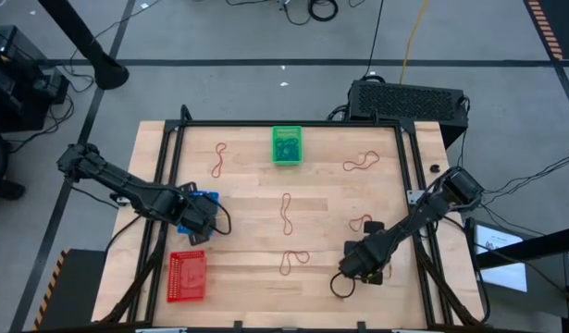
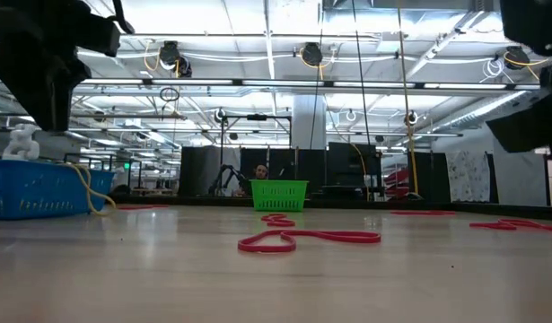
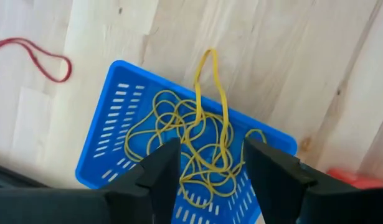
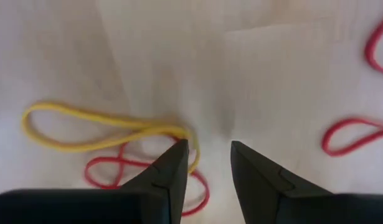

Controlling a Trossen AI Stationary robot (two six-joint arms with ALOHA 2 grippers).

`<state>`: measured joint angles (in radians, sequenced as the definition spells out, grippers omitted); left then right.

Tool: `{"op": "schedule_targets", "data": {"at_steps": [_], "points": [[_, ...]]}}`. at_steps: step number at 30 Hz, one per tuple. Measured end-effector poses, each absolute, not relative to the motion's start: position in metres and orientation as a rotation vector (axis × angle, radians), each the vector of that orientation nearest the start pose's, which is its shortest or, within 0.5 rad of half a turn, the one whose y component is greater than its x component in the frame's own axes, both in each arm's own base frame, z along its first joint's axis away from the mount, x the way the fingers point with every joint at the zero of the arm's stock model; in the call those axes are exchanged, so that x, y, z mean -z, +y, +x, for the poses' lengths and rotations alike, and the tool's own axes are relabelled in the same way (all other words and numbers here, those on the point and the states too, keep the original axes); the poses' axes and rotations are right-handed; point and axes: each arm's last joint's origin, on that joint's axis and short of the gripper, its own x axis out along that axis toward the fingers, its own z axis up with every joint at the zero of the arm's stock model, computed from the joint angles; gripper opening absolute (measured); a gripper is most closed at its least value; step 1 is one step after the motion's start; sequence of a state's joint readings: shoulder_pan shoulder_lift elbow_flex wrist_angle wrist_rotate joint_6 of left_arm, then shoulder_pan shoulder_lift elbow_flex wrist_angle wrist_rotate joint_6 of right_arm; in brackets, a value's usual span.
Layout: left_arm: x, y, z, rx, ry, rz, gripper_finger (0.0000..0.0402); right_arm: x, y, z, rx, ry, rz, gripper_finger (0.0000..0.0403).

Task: Sort rubber bands into baskets
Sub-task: Put the yellow rubber band into the blue bin

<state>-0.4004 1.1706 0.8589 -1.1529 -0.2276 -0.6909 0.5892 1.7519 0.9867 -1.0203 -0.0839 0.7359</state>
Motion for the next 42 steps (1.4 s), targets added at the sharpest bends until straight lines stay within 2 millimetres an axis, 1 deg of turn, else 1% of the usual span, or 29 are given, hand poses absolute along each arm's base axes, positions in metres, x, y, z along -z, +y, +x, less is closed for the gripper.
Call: {"op": "schedule_targets", "data": {"at_steps": [3,6,8,12,13,19,23,25,29,33,39,42], "points": [[-0.234,-0.065,0.169,-0.319,1.329,-0.120,0.0183,-0.135,0.145,0.215,0.180,1.789,0.078,0.0112],[-0.234,-0.068,0.173,-0.277,1.287,-0.111,0.0183,-0.127,0.143,0.212,0.148,1.797,0.129,0.0098],[-0.236,-0.072,0.178,-0.223,1.235,-0.097,0.0183,-0.125,0.143,0.212,0.132,1.803,0.150,0.0077],[-0.241,-0.082,0.191,-0.101,1.087,-0.063,0.0183,-0.127,0.145,0.214,0.106,1.806,0.144,0.0016],[-0.243,-0.084,0.194,-0.074,1.049,-0.055,0.0183,-0.128,0.146,0.215,0.098,1.803,0.132,0.0009],[-0.258,-0.103,0.209,0.094,0.806,-0.015,0.0183,-0.142,0.150,0.223,0.097,1.761,0.075,0.0002],[-0.268,-0.118,0.213,0.204,0.658,0.030,0.0183,-0.165,0.149,0.225,0.108,1.681,0.053,0.0001],[-0.269,-0.127,0.215,0.254,0.586,0.052,0.0183,-0.175,0.148,0.225,0.108,1.622,0.057,0.0001],[-0.258,-0.139,0.218,0.318,0.480,0.084,0.0183,-0.198,0.146,0.223,0.103,1.475,0.083,0.0000],[-0.238,-0.146,0.223,0.343,0.425,0.104,0.0183,-0.215,0.144,0.223,0.090,1.344,0.114,0.0000],[-0.211,-0.156,0.239,0.355,0.274,0.083,0.0183,-0.231,0.143,0.225,0.066,1.191,0.123,0.0000],[-0.199,-0.160,0.249,0.350,0.233,0.063,0.0183,-0.236,0.143,0.227,0.049,1.127,0.105,0.0000]]}}
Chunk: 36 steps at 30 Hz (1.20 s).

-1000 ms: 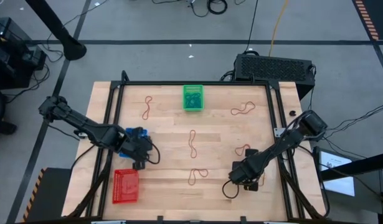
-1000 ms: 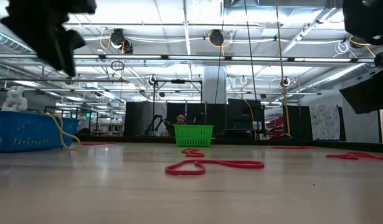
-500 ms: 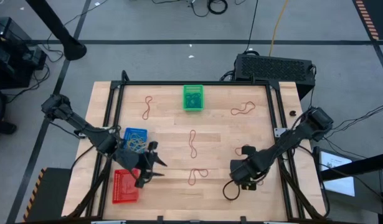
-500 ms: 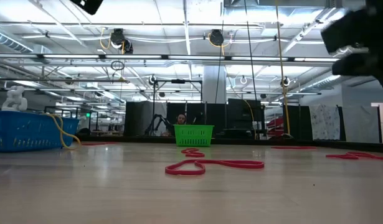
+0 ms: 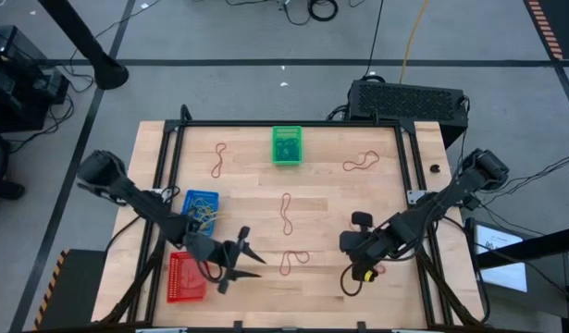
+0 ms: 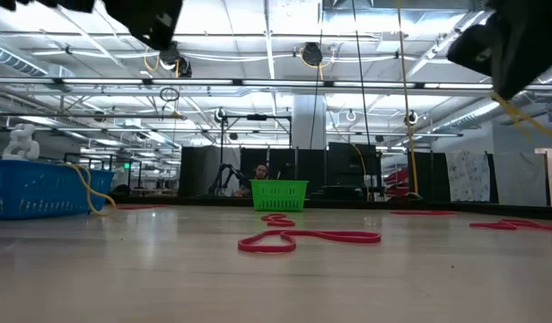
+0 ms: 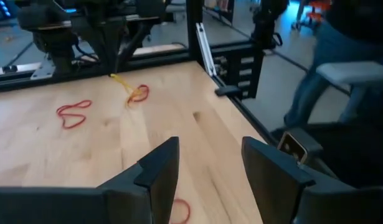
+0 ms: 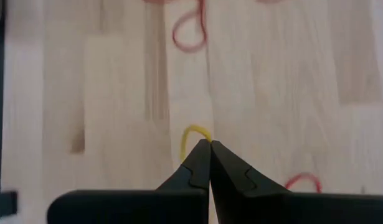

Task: Sort rubber bands into baskets
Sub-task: Put the yellow rubber band into the blue bin

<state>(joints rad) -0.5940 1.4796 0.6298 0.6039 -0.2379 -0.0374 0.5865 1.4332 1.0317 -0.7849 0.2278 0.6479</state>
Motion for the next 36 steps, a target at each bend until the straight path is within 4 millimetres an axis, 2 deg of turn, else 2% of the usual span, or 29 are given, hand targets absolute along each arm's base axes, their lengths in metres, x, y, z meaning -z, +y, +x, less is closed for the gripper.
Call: {"op": "schedule_targets", "data": {"at_steps": [7,13,22,27,36], "points": [[-0.177,-0.165,0.272,0.368,0.116,-0.002,0.0183,-0.245,0.148,0.240,-0.019,0.952,0.035,0.0000],[-0.164,-0.158,0.293,0.325,0.109,-0.073,0.0183,-0.256,0.152,0.253,-0.030,0.748,-0.042,0.0000],[-0.168,-0.144,0.324,0.257,0.045,-0.135,0.0183,-0.269,0.154,0.265,-0.056,0.586,-0.065,0.0000],[-0.173,-0.139,0.337,0.278,0.033,-0.170,0.0183,-0.269,0.147,0.269,-0.018,0.581,-0.076,0.0000],[-0.178,-0.123,0.350,0.214,0.039,-0.174,0.0183,-0.269,0.139,0.273,0.008,0.583,-0.075,0.0000]]}}
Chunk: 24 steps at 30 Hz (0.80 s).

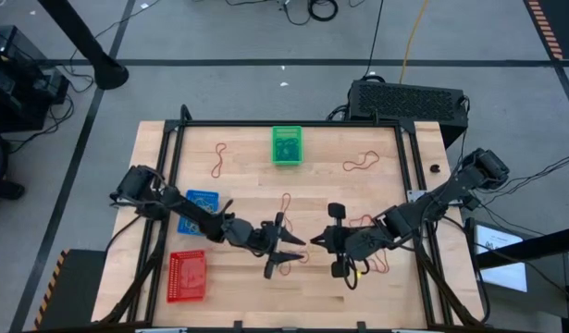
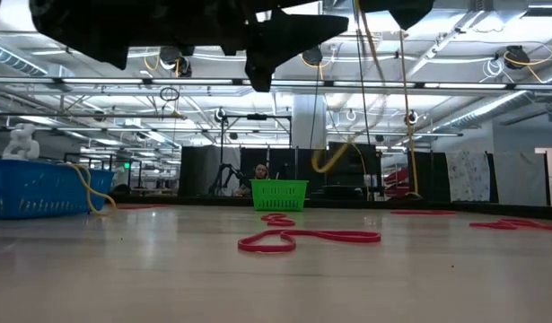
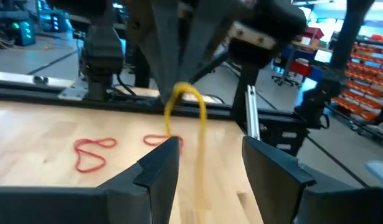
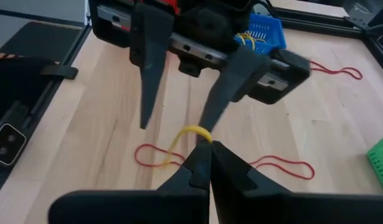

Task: Sort rubber bands into baskets
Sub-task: Put the yellow rubber band into the blue bin

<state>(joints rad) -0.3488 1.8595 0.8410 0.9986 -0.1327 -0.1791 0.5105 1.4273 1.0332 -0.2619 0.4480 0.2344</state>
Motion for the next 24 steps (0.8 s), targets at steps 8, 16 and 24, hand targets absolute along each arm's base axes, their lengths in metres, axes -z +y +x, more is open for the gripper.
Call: {"op": "schedule_targets", "data": {"at_steps": [8,16,24], "points": [[-0.177,-0.113,0.356,0.197,0.061,-0.196,0.0183,-0.269,0.136,0.274,0.010,0.584,-0.084,0.0000],[-0.175,-0.110,0.356,0.191,0.084,-0.190,0.0183,-0.269,0.136,0.274,0.007,0.584,-0.091,0.0000],[-0.174,-0.110,0.356,0.193,0.093,-0.189,0.0183,-0.269,0.136,0.274,0.005,0.584,-0.098,0.0000]]}}
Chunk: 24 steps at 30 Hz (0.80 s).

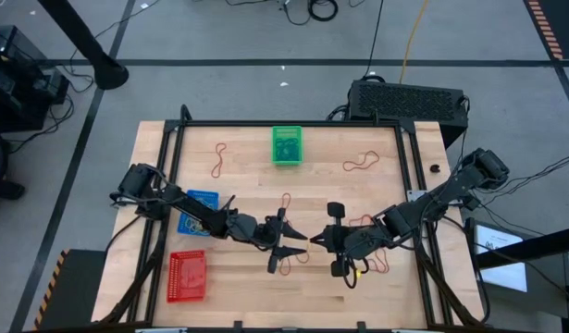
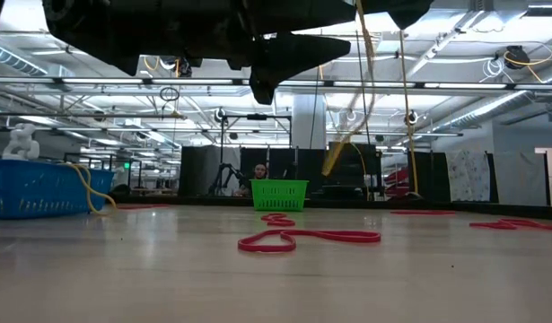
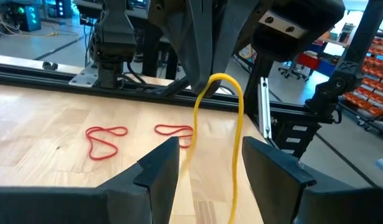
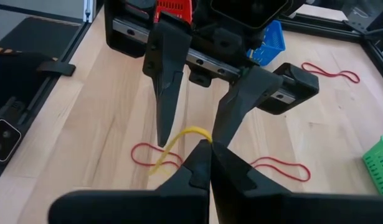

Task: Sort rubber bands into baskets
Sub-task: Put the yellow rubber band into the blue bin

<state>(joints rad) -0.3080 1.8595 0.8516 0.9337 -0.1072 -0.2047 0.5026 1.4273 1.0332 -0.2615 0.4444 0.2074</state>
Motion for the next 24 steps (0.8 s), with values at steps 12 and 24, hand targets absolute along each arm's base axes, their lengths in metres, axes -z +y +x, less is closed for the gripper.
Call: {"op": "schedule_targets", "data": {"at_steps": [12,24], "points": [[-0.1739,-0.1102,0.3561,0.196,0.095,-0.188,0.0183,-0.2688,0.1318,0.2766,0.014,0.586,-0.101,0.0000],[-0.1738,-0.1104,0.3561,0.214,0.098,-0.187,0.0183,-0.2688,0.1317,0.2766,0.014,0.586,-0.101,0.0000]]}}
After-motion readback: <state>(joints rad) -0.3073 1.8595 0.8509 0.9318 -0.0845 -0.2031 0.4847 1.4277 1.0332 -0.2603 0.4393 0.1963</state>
